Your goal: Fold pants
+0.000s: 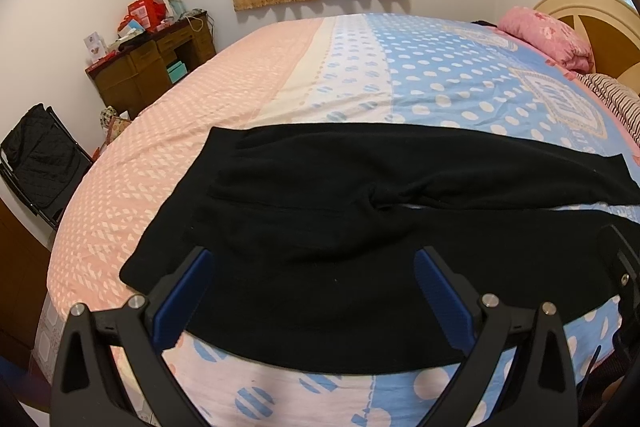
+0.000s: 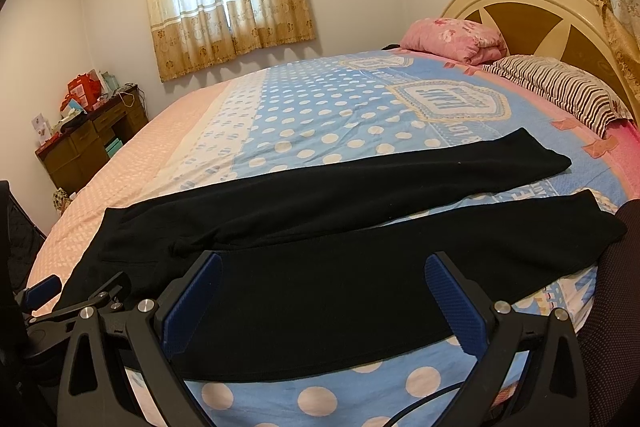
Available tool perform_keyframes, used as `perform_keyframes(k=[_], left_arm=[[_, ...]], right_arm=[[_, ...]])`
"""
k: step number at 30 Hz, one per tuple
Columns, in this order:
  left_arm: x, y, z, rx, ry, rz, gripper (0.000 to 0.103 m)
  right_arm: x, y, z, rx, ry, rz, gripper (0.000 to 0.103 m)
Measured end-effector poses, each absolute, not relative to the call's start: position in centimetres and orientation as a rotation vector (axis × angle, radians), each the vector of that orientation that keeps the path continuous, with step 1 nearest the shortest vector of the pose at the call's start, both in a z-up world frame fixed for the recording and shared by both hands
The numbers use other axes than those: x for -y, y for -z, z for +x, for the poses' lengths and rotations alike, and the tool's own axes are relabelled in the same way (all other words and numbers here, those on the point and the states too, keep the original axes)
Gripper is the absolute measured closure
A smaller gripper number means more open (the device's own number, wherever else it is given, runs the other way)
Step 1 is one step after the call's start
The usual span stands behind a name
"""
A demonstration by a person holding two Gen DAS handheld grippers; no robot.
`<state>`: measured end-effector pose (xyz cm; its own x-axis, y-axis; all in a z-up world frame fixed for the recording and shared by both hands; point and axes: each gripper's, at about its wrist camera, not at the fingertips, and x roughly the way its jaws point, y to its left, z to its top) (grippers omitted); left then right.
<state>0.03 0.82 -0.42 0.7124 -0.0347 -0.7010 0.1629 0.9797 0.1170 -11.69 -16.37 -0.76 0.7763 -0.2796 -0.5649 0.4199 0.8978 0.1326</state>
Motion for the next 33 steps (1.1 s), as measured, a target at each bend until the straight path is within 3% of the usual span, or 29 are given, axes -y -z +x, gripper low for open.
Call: perform_keyframes(k=[21, 33], left_arm=[[-2.0, 2.4, 3.9, -0.866, 0.142, 0.159, 0.000], [-5.9, 2.3, 13.1, -0.929, 0.055, 0.116, 0.000]], right_arm=[[18.6, 2.7, -7.9, -0.665, 0.358, 0.241, 0.001], [19.2, 3.2, 8.2, -0.813, 0.069, 0.004, 0.004]])
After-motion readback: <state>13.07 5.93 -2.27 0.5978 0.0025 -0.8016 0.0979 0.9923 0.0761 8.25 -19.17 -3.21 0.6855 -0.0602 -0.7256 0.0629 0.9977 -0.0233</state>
